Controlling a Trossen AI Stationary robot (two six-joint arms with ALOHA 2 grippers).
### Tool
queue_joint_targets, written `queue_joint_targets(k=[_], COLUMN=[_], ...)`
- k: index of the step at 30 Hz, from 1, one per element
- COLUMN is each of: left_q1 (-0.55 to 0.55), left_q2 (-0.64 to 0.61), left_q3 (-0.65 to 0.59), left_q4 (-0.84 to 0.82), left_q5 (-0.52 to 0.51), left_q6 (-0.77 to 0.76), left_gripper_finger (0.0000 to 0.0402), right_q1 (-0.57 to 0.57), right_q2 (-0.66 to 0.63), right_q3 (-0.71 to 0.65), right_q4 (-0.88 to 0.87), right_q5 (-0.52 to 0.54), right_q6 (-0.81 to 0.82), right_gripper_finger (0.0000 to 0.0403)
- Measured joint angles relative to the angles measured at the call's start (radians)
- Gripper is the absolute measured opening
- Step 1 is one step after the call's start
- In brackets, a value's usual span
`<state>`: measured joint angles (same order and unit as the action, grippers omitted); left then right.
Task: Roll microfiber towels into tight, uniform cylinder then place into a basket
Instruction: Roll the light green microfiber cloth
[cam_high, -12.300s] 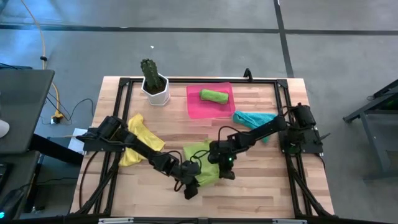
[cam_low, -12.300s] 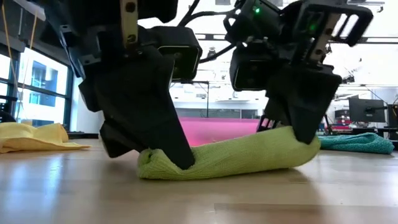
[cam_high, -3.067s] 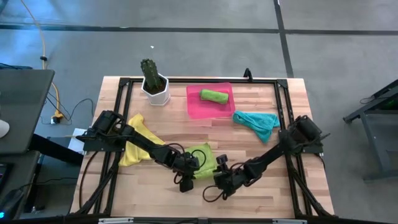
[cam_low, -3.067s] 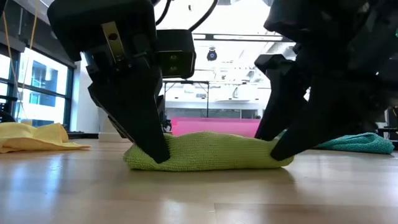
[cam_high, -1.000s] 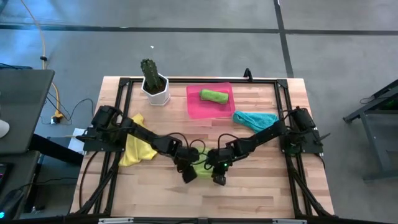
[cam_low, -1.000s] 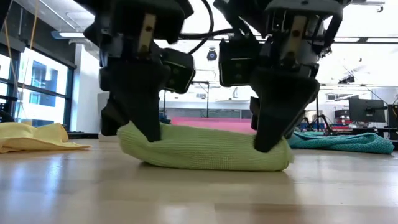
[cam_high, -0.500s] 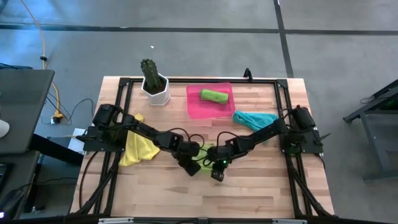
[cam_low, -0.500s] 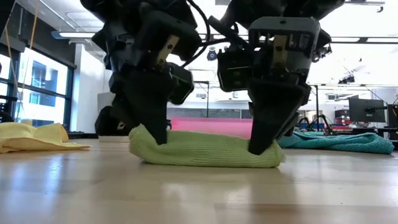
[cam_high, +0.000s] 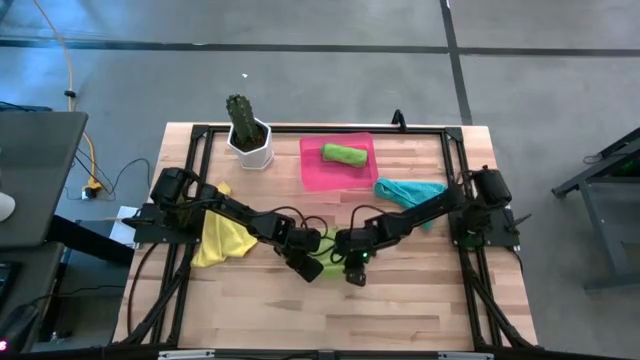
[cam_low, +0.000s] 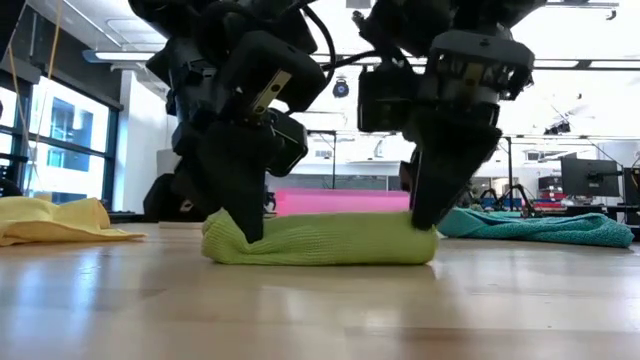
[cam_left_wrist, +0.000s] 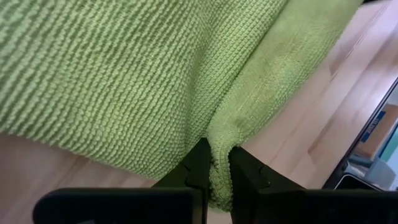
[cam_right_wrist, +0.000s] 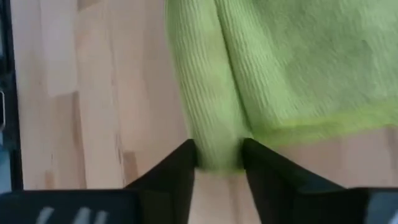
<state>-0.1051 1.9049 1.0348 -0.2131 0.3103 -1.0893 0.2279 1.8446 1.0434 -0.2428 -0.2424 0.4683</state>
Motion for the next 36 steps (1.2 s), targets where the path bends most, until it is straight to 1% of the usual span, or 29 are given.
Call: queue_joint_targets(k=[3, 6, 8, 11, 13, 15, 18, 23, 25, 36], left_q1=[0.000, 0.000, 0.000, 0.000, 0.000, 0.000, 0.000, 0.000, 0.000, 0.000], left_q2=[0.000, 0.000, 0.001, 0.001, 0.001, 0.001, 0.002, 0.002, 0.002, 0.002], left_q3=[0.000, -0.001, -0.001, -0.001, -0.001, -0.001, -0.001, -0.002, -0.002, -0.002], left_q4=[-0.003, -0.003, -0.002, 0.000, 0.000, -0.001, 0.000, 0.004, 0.004, 0.007], left_q5=[0.000, -0.001, -0.002, -0.003, -0.003, -0.003, -0.004, -0.003, -0.003, -0.002], left_q6=[0.000, 0.000, 0.000, 0.004, 0.014, 0.017, 0.018, 0.018, 0.018, 0.018], left_gripper_finger=[0.0024, 0.0024, 0.0024, 0.0024, 0.0024, 0.0024, 0.0024, 0.0024, 0.0024, 0.0024], right_q1=[-0.017, -0.005, 0.039, 0.121, 0.175, 0.220, 0.269, 0.300, 0.302, 0.274], right_q2=[-0.065, -0.123, -0.140, -0.130, -0.111, -0.085, -0.033, 0.033, 0.045, 0.054], right_q3=[0.000, 0.000, 0.001, 0.002, 0.002, 0.002, 0.002, 0.002, 0.003, 0.004], right_q4=[-0.054, -0.065, -0.034, 0.011, 0.035, 0.052, 0.088, 0.115, 0.117, 0.112], right_q5=[-0.003, 0.045, 0.091, 0.157, 0.221, 0.299, 0.418, 0.653, 0.705, 0.695], right_q6=[-0.073, -0.220, -0.329, -0.487, -0.580, -0.635, -0.643, -0.598, -0.577, -0.573], right_gripper_finger=[0.0152, 0.0155, 0.0153, 0.0148, 0.0143, 0.0138, 0.0133, 0.0126, 0.0123, 0.0117])
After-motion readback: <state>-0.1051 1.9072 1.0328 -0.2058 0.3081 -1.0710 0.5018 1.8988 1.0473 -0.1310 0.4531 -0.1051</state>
